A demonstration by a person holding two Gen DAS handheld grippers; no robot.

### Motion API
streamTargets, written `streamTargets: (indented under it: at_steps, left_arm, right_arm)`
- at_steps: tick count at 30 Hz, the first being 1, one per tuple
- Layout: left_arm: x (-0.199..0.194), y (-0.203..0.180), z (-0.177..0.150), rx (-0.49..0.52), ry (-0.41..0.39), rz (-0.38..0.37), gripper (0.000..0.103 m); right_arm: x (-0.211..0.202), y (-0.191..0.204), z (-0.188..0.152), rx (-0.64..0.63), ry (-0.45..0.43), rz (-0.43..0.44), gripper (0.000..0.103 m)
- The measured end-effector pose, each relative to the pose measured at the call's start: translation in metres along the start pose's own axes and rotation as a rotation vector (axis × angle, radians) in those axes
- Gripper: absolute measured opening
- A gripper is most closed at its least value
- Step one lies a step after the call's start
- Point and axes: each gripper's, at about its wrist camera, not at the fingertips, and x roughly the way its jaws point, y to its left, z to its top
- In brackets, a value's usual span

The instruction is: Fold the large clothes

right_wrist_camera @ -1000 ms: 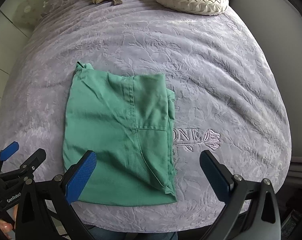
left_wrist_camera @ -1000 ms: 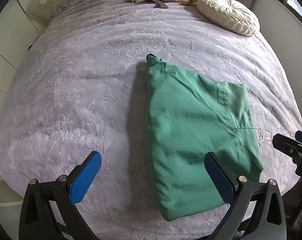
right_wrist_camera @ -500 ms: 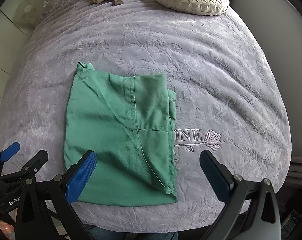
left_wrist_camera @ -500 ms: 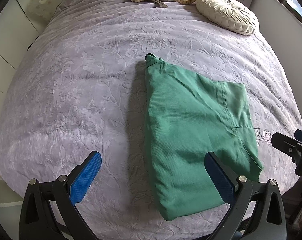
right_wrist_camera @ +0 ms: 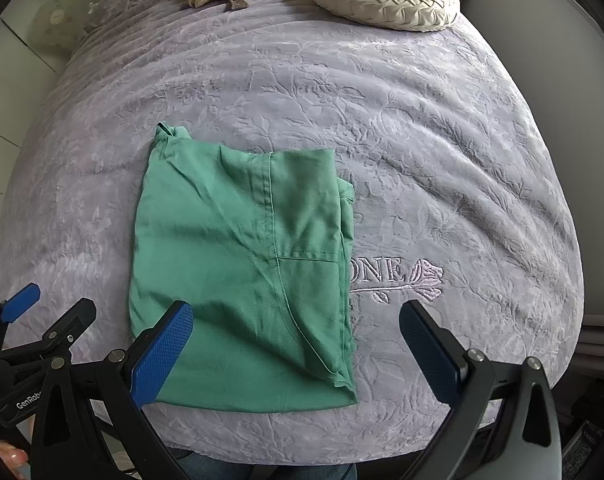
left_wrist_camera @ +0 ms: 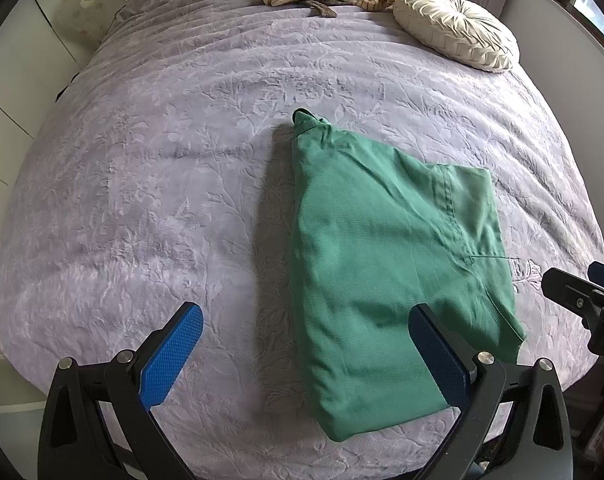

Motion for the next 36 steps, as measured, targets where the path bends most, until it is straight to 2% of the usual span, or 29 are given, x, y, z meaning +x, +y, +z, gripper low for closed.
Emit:
streamTargets:
  at_steps: [21, 36]
  left_arm:
    - [-0.0007, 0.0007, 0.0016, 0.0, -0.001, 0.0, 0.103]
    - [-0.0028, -0.0024, 0.0037, -0.003, -0.009, 0.029, 0.103]
  right_arm:
    - [-0.0009, 0.0047, 0.0008, -0.001, -0.001, 0.0, 0.103]
    - [-0.0008, 0.0058, 0.0014, -0.001, -0.001, 0.0, 0.103]
